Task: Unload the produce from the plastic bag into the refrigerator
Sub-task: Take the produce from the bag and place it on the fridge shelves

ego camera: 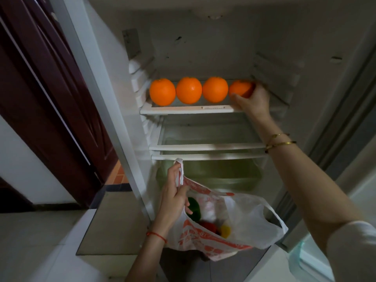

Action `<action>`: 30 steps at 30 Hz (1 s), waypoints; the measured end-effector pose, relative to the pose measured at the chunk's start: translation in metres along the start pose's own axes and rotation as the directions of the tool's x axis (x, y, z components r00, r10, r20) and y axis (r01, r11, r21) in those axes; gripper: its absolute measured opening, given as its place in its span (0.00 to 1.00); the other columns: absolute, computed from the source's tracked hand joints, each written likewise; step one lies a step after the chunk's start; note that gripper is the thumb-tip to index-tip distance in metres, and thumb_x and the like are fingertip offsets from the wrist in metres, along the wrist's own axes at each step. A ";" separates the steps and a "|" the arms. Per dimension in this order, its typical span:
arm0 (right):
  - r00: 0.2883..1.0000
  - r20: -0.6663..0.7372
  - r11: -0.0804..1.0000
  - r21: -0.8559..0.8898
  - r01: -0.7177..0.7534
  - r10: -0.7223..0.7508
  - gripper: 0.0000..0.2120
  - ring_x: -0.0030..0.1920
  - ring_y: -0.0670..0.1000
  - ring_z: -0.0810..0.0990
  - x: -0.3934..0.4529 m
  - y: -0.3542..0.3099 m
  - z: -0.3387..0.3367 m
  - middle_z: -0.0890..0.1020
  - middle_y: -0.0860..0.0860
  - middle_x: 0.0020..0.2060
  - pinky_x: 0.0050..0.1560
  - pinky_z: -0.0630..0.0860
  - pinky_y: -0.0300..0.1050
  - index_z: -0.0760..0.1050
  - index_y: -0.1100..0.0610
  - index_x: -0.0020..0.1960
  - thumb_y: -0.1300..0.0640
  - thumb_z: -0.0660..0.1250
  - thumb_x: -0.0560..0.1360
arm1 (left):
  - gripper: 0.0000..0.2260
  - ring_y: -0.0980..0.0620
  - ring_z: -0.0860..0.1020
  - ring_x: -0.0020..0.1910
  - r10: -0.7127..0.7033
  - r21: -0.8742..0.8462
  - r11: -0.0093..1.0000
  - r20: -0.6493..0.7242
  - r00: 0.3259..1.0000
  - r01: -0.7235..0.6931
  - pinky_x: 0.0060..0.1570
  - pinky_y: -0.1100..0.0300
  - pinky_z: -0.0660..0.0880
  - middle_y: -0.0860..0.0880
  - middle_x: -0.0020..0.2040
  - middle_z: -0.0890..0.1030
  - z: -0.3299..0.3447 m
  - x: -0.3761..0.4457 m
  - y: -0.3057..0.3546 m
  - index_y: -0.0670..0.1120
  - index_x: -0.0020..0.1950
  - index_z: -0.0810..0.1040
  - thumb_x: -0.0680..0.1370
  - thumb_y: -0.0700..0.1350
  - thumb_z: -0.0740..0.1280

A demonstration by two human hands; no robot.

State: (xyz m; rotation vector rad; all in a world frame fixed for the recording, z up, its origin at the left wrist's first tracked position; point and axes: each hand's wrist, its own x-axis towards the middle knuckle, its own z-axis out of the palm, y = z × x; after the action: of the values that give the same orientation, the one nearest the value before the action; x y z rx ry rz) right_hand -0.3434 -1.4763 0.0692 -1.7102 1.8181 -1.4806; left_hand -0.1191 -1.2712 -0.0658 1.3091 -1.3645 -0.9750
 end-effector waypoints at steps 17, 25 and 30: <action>0.496 0.867 0.899 -0.179 0.400 -0.047 0.10 0.39 0.52 0.81 -0.241 0.107 0.038 0.83 0.54 0.38 0.46 0.77 0.45 0.79 0.58 0.38 0.57 0.65 0.76 | 0.27 0.50 0.74 0.28 -0.007 0.033 0.999 0.021 1.000 0.006 0.27 0.58 0.78 0.40 0.37 0.75 -0.007 -0.023 -0.014 0.56 0.73 0.62 0.80 0.31 0.56; 0.398 0.883 0.708 -0.446 0.548 0.248 0.20 0.50 0.54 0.81 -0.268 0.168 0.060 0.82 0.54 0.51 0.54 0.79 0.47 0.78 0.54 0.56 0.41 0.65 0.73 | 0.28 0.51 0.74 0.25 0.009 0.055 0.998 0.073 0.997 -0.013 0.29 0.51 0.78 0.47 0.28 0.74 -0.011 -0.038 -0.025 0.57 0.72 0.64 0.79 0.30 0.57; 0.424 0.868 0.619 -0.485 0.617 0.258 0.27 0.63 0.58 0.74 -0.272 0.168 0.057 0.78 0.54 0.61 0.66 0.67 0.49 0.73 0.51 0.66 0.38 0.66 0.72 | 0.30 0.50 0.74 0.26 -0.014 0.066 0.998 0.086 0.996 0.008 0.27 0.49 0.77 0.48 0.28 0.74 -0.011 -0.042 -0.029 0.61 0.71 0.64 0.79 0.30 0.57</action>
State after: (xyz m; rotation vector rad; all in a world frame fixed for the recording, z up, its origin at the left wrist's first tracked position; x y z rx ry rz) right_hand -0.3251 -1.3064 -0.2069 -2.4146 1.5722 0.5318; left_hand -0.1040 -1.2314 -0.0966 1.3378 -1.4672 -1.0115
